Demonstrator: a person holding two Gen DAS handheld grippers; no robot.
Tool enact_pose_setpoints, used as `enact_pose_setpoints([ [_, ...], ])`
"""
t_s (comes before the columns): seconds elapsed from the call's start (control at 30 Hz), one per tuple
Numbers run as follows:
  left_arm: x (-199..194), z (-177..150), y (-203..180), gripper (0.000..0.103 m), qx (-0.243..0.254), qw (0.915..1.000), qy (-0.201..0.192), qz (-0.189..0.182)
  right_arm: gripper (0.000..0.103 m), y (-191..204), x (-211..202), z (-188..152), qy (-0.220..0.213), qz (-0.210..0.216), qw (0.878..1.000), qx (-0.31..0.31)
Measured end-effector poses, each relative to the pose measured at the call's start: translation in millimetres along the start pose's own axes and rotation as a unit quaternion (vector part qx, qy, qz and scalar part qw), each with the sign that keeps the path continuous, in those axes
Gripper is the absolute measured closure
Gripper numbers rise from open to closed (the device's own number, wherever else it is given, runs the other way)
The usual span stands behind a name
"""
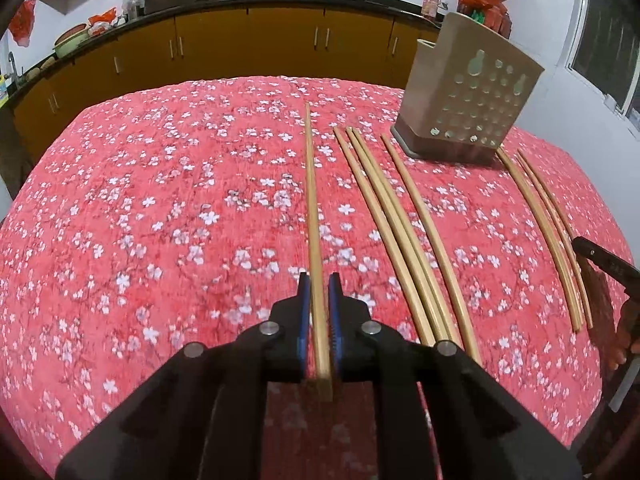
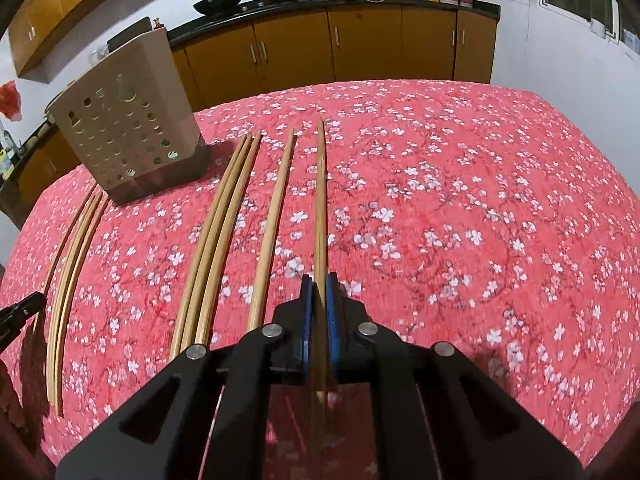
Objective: Organize utensils
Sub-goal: 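Grasp a wooden chopstick with the right gripper while the left gripper grasps another, then lift both held chopsticks and lower them upright into the beige utensil holder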
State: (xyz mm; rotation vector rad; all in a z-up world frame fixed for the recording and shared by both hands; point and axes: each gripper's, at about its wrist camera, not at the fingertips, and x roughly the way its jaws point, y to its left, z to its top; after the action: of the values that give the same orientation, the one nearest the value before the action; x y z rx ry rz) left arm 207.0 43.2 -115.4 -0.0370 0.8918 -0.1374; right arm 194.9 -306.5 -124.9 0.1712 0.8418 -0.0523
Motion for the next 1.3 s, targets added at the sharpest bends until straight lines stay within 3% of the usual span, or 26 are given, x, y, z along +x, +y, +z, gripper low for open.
enact_pose_setpoints([
  [0.17,-3.9,-7.0,-10.1,0.092,0.022,0.9992,-0.013,0.031,0.095,1.8,-2.1,3.1,0.001,-0.003,1.000,-0.001],
  [0.37,-10.1,3.3,-1.5,0.095,0.013,0.9995,-0.007,0.026,0.095,-3.3,-20.6,12.3,-0.024,0.010,1.000,0.006],
  [0.67,-73.8,44.4,10.0,0.095,0.004,0.9951,-0.097,0.015,0.095,-10.6,-82.0,41.0,-0.118,0.013,0.993,0.006],
  [0.97,-124.6,85.4,14.6,0.095,-0.027,0.9811,-0.191,0.007,0.096,-9.7,-103.9,65.8,-0.173,0.014,0.985,0.010],
  [1.3,-135.5,118.3,10.5,0.095,-0.021,0.9753,-0.219,0.019,0.096,-7.3,-106.1,88.5,-0.191,0.012,0.982,0.002],
])
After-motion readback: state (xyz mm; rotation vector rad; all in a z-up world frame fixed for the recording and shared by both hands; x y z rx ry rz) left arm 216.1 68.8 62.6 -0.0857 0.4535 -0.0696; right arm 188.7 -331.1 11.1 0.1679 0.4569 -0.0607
